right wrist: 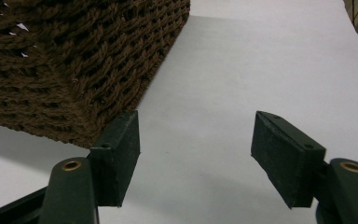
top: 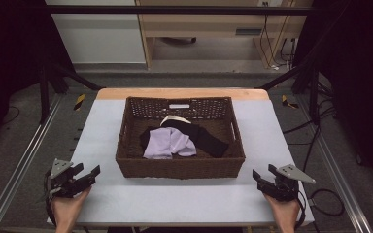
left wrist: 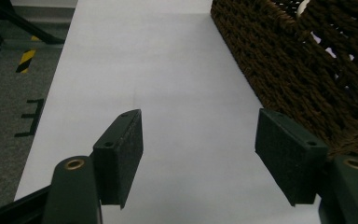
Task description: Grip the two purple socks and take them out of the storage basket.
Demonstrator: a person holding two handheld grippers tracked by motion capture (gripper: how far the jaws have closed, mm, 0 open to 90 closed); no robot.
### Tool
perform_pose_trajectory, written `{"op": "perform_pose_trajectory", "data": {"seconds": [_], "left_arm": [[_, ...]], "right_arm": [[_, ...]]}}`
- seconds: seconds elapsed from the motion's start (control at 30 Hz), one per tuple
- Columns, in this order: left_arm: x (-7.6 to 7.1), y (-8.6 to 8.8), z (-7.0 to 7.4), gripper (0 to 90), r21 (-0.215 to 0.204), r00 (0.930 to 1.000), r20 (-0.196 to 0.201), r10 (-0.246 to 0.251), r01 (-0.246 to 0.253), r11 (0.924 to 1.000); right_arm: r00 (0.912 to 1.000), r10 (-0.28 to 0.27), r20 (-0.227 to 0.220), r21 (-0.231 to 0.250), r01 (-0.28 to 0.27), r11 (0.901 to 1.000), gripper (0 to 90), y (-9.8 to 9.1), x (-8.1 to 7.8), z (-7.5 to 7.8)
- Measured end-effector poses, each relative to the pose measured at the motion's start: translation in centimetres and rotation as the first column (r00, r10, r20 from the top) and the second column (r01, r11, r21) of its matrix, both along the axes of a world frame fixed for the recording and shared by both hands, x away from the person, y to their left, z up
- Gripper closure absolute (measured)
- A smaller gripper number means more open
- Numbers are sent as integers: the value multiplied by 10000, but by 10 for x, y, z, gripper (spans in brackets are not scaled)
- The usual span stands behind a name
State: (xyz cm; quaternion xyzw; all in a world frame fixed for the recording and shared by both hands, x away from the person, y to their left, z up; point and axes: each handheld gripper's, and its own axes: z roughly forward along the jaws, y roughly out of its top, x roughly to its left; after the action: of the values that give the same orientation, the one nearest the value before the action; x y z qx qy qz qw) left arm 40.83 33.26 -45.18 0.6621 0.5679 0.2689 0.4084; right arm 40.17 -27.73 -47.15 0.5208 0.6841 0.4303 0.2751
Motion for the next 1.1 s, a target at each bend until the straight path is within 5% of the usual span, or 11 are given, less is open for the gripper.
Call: {"op": "perform_pose_trajectory", "data": {"seconds": [0.2,0.83,1.1], "left_arm": [[-3,-2,4,314,8,9996,268,-48,48,10000],[-10,-19,39,269,-137,9898,1352,-447,470,9988],[-11,-25,50,268,-13,9871,1477,-622,631,9980]], "right_arm": [[9999,160,50,300,-161,9994,313,1,-1,2],[9993,363,11,11,-363,9993,282,8,-1,1],[9995,301,42,4,-301,9995,281,7,-2,1]]}}
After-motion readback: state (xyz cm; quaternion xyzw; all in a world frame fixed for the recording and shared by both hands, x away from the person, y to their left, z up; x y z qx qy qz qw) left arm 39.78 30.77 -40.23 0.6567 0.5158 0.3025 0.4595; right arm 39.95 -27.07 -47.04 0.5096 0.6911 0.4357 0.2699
